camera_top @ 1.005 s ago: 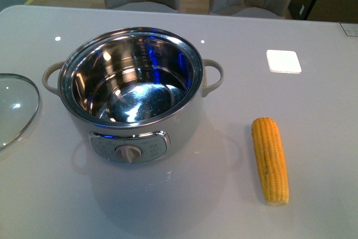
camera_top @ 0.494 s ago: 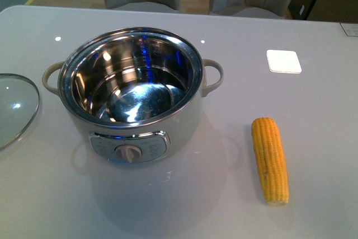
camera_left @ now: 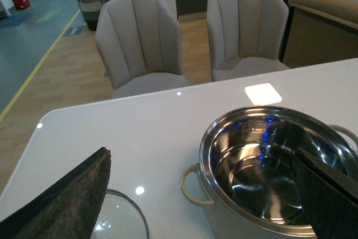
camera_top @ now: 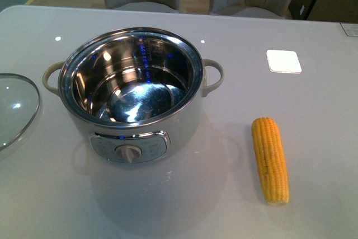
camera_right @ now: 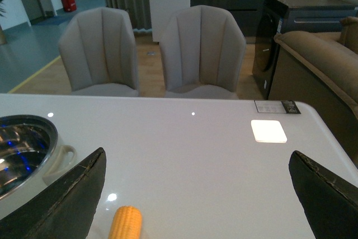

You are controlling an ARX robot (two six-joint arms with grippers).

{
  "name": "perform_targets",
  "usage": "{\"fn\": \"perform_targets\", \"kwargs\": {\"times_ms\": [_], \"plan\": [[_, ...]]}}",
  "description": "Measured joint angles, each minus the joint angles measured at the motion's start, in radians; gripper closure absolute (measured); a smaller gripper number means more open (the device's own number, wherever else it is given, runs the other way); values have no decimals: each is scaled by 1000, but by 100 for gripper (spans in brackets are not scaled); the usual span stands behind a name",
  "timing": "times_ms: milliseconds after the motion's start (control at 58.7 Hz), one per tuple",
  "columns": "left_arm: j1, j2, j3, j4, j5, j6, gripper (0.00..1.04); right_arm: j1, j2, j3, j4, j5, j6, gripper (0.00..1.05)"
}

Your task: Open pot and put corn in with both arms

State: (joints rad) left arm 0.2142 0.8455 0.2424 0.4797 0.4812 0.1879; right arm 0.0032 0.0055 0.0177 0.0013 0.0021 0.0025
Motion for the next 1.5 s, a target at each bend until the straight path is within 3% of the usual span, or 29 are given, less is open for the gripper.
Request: {"fn": "perform_targets", "kwargs": {"times_ms": [239, 562, 648, 801, 903, 1091, 1500], "plan": [[-19, -172, -49, -79, -64, -117, 7, 0, 0, 0, 0, 0, 0, 9], [-25, -183, -50, -78, -80, -153, 7, 0, 0, 0, 0, 0, 0, 9], [-79, -210, -92, -9, -293, -169, 22, 0, 0, 0, 0, 0, 0, 9], [-140, -282, -136, -26, -439, -179, 49, 0, 0, 0, 0, 0, 0, 9], [-205, -328, -158, -51, -470, -182, 67, 0, 0, 0, 0, 0, 0, 9], [-211, -408, -186, -103, -481, -182, 101, 0, 0, 0, 0, 0, 0, 9], [-212, -562, -230, -196, -481, -186, 101, 0, 0, 0, 0, 0, 0, 9]]}}
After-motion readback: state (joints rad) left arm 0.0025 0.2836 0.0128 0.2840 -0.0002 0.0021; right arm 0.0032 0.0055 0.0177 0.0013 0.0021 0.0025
